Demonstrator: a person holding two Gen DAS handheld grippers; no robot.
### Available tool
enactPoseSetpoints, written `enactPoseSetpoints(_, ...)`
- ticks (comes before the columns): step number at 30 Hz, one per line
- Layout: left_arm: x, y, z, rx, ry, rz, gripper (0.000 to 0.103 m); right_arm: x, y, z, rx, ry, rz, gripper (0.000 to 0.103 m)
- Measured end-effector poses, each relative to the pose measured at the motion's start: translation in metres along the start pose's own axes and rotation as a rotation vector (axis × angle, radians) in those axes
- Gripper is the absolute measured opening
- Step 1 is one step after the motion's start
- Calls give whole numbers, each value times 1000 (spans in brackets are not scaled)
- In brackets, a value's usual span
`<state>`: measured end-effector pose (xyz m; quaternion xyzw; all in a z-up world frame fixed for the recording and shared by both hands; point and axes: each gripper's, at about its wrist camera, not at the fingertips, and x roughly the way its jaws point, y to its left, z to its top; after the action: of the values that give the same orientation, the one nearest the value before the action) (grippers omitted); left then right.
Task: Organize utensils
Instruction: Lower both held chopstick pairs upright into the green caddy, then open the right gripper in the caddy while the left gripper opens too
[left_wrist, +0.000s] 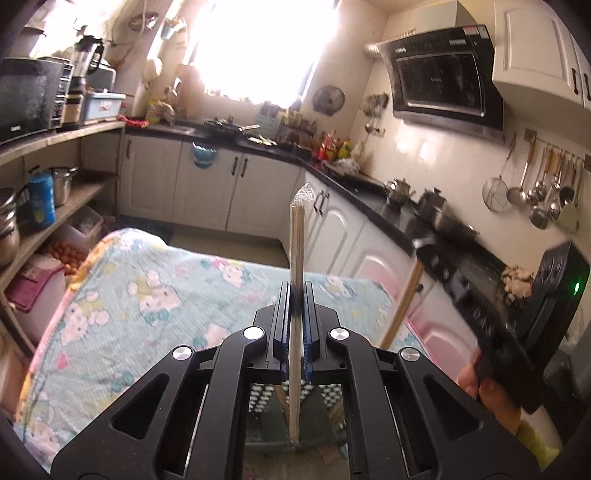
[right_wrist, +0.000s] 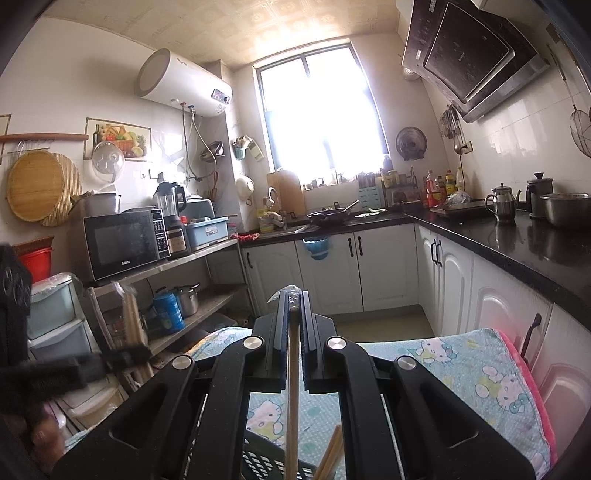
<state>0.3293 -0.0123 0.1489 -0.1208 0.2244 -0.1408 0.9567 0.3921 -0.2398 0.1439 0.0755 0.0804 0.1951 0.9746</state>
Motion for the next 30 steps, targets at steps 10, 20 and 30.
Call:
enactPoseSetpoints(10, 16, 26, -20, -23, 10, 82, 1, 1, -5, -28, 15, 50, -14, 6)
enactPoseSetpoints(20, 23, 30, -41, -16, 39, 104, 1, -19, -11, -44, 41, 97, -22, 8)
enactPoseSetpoints(30, 21, 27, -56, -23, 77, 93, 2, -39, -11, -50, 37, 154, -43, 26)
